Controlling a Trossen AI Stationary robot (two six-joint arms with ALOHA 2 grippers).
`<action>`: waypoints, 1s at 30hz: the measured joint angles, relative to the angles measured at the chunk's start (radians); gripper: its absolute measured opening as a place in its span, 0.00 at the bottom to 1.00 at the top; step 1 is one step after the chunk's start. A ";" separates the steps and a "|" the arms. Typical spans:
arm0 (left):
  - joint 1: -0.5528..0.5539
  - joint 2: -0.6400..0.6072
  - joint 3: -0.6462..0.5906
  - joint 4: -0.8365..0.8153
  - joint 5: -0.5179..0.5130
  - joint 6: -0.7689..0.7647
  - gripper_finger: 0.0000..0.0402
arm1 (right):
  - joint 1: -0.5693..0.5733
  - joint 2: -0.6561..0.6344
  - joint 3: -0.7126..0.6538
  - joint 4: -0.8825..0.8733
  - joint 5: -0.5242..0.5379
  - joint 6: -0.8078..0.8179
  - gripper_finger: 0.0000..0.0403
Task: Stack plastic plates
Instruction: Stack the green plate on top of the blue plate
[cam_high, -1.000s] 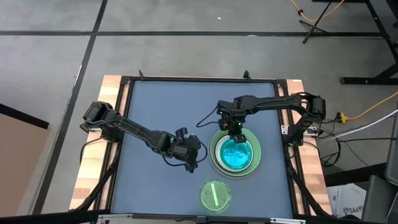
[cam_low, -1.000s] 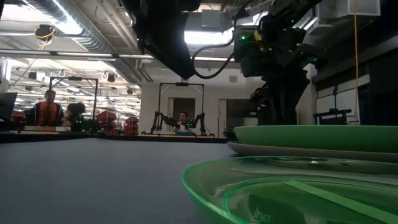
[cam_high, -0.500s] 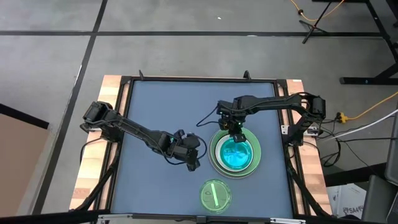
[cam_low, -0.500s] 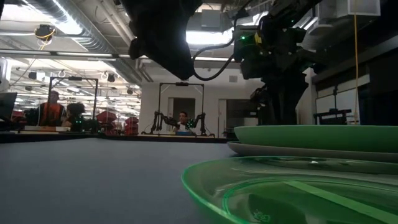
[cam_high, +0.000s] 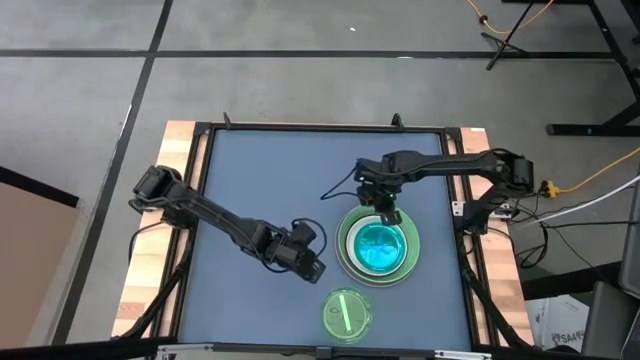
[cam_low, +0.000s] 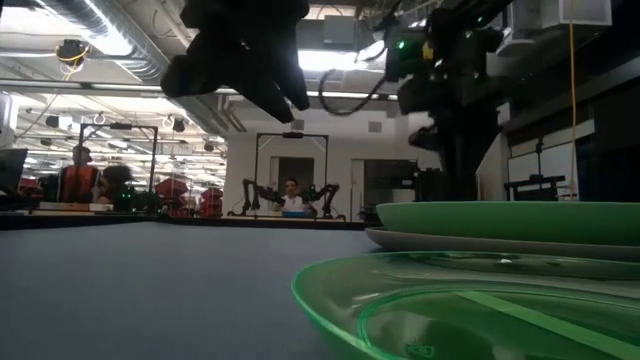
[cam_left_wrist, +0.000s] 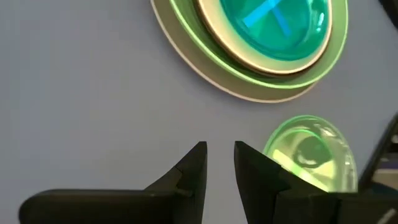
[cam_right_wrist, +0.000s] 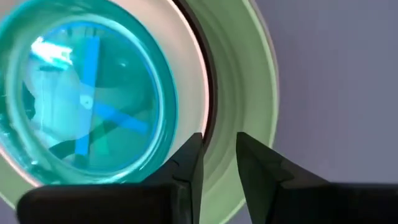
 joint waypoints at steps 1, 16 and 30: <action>-0.006 0.007 0.000 0.011 0.001 -0.017 0.18 | 0.000 -0.017 0.000 0.000 0.002 -0.001 0.22; -0.031 0.100 0.000 0.164 0.019 -0.118 0.18 | 0.000 -0.337 0.000 -0.083 0.010 0.008 0.22; -0.031 0.100 0.000 0.182 0.062 -0.150 0.18 | 0.001 -0.734 -0.318 0.064 0.045 0.170 0.22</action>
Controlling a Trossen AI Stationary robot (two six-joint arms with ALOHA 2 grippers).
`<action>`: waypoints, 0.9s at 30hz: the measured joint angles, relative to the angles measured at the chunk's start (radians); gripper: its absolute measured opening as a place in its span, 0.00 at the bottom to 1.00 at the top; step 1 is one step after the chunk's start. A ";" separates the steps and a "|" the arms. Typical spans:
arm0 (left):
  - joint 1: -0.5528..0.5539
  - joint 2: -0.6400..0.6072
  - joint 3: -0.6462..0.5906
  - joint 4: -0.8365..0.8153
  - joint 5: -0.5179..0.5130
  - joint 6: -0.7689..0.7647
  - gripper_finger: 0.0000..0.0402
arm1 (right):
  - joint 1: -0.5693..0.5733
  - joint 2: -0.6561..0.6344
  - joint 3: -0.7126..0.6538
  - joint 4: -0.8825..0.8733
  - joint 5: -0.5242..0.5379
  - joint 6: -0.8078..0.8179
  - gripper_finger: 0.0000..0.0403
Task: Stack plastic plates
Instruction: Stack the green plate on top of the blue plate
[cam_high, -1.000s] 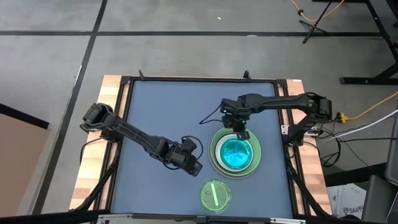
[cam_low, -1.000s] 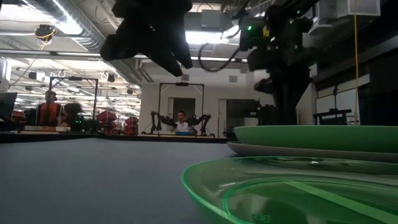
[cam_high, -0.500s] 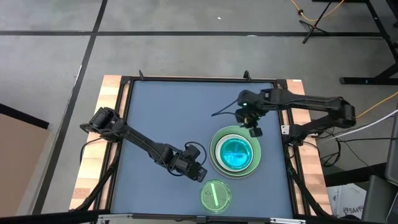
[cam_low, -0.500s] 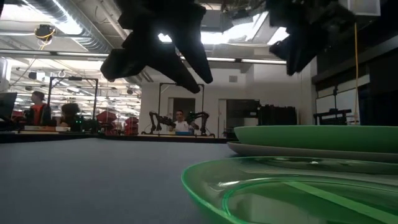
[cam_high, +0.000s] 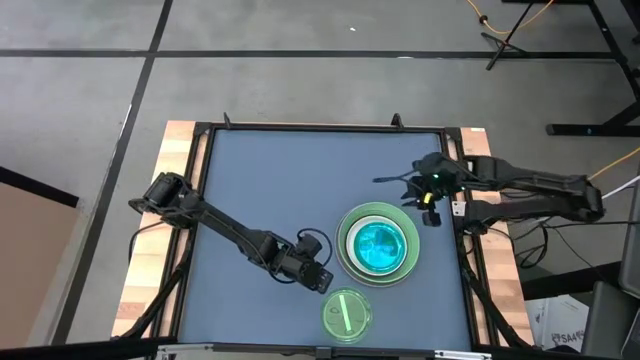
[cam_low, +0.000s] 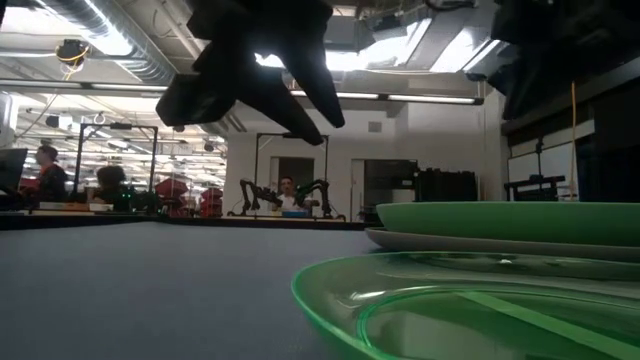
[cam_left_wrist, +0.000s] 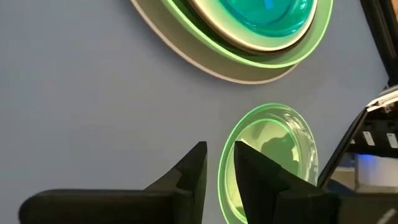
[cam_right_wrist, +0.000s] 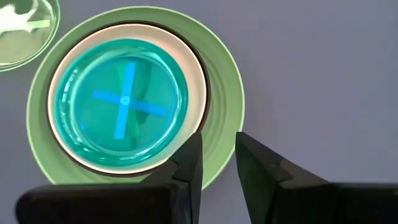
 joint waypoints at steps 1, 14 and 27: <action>0.000 0.000 0.000 0.004 0.003 0.000 0.18 | 0.000 -0.023 -0.021 0.006 0.004 0.013 0.22; 0.003 0.131 -0.001 0.153 0.188 -0.047 0.18 | 0.000 -0.159 -0.106 0.057 0.007 0.073 0.22; -0.001 0.189 -0.001 0.220 0.258 -0.076 0.18 | 0.000 -0.161 -0.106 0.060 0.007 0.073 0.22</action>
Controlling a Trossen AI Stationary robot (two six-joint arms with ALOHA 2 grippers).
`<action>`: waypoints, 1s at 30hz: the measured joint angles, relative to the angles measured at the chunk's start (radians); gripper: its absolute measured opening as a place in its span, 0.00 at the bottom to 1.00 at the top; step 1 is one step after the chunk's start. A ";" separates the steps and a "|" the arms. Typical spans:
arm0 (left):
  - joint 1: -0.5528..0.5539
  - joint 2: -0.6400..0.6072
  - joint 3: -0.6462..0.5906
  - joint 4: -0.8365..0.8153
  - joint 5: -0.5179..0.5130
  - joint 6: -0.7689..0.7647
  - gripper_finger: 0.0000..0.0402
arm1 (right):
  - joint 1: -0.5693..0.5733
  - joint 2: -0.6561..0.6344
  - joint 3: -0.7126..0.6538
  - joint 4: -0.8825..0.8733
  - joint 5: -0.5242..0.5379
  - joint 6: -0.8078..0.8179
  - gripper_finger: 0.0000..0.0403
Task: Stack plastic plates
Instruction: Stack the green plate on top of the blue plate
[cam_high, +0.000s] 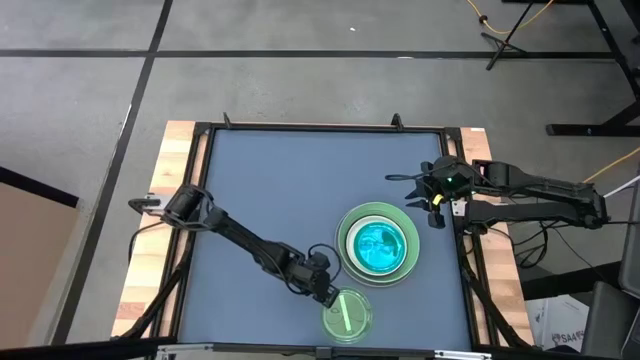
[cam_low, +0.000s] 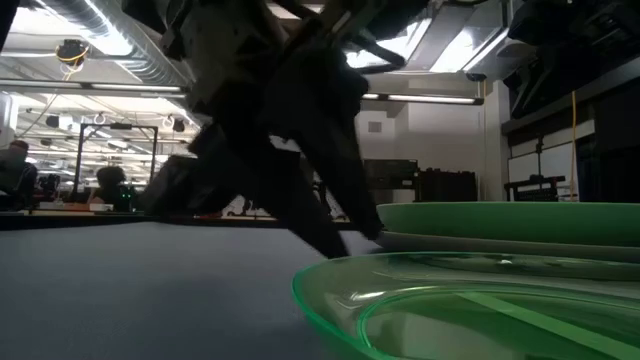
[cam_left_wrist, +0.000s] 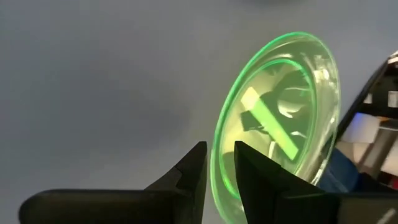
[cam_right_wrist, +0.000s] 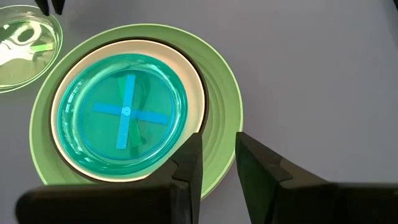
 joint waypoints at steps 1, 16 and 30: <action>0.000 0.005 0.000 0.013 0.001 0.000 0.18 | 0.000 0.000 0.000 0.000 0.000 0.000 0.22; -0.005 0.054 0.001 0.087 0.044 -0.021 0.18 | 0.000 0.000 0.000 -0.001 0.000 0.000 0.22; -0.006 0.056 0.001 0.102 0.020 -0.018 0.18 | 0.000 0.000 0.000 -0.001 0.000 0.000 0.22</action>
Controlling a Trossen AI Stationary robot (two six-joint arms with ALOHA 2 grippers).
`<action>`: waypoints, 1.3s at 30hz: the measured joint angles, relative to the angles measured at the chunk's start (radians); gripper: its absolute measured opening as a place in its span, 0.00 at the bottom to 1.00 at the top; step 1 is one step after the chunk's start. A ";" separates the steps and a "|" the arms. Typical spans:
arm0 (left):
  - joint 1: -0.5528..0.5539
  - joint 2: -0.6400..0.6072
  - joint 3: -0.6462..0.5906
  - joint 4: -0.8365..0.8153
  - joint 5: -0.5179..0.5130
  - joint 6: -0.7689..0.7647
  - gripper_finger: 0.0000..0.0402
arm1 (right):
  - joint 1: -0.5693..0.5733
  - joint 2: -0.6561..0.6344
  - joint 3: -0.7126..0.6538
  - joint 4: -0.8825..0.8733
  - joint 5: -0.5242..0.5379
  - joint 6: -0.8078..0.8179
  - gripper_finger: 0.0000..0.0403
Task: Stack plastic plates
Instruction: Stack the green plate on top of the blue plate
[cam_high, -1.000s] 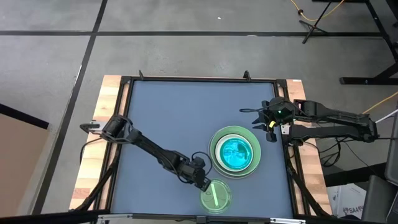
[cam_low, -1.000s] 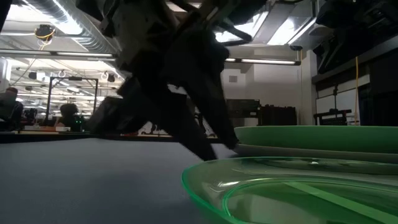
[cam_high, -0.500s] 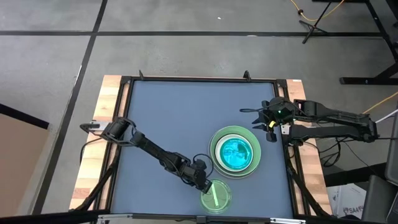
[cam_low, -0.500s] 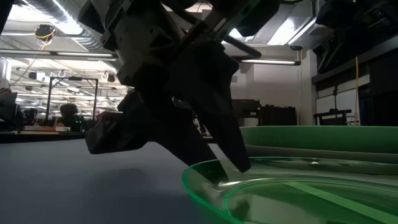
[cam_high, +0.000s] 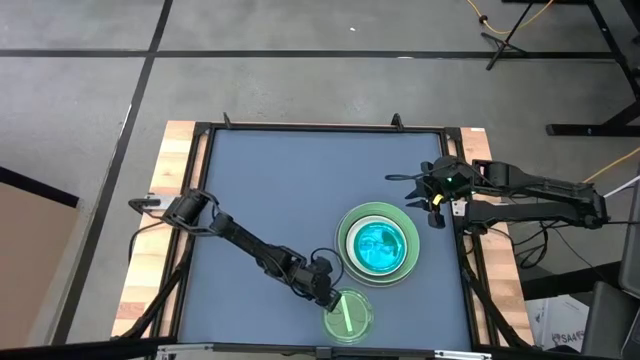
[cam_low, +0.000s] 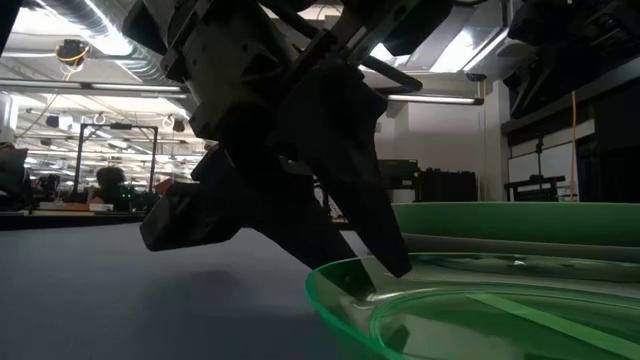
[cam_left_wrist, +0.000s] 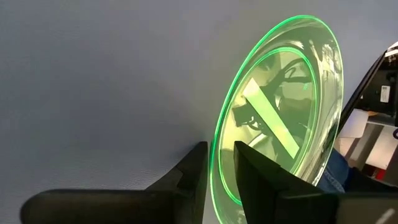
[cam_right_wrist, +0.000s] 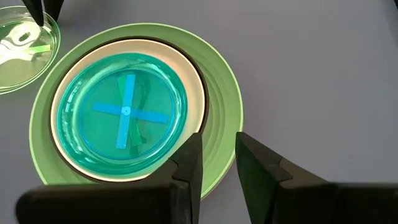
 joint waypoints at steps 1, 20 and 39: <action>0.000 0.000 0.000 -0.001 0.000 0.000 0.17 | 0.000 0.000 0.000 0.000 0.000 0.000 0.22; 0.001 0.000 -0.001 -0.004 -0.006 0.006 0.01 | 0.000 0.000 0.000 0.000 0.000 0.000 0.22; 0.023 -0.061 -0.002 0.054 0.020 0.163 0.00 | 0.000 0.000 0.000 0.000 0.000 0.000 0.22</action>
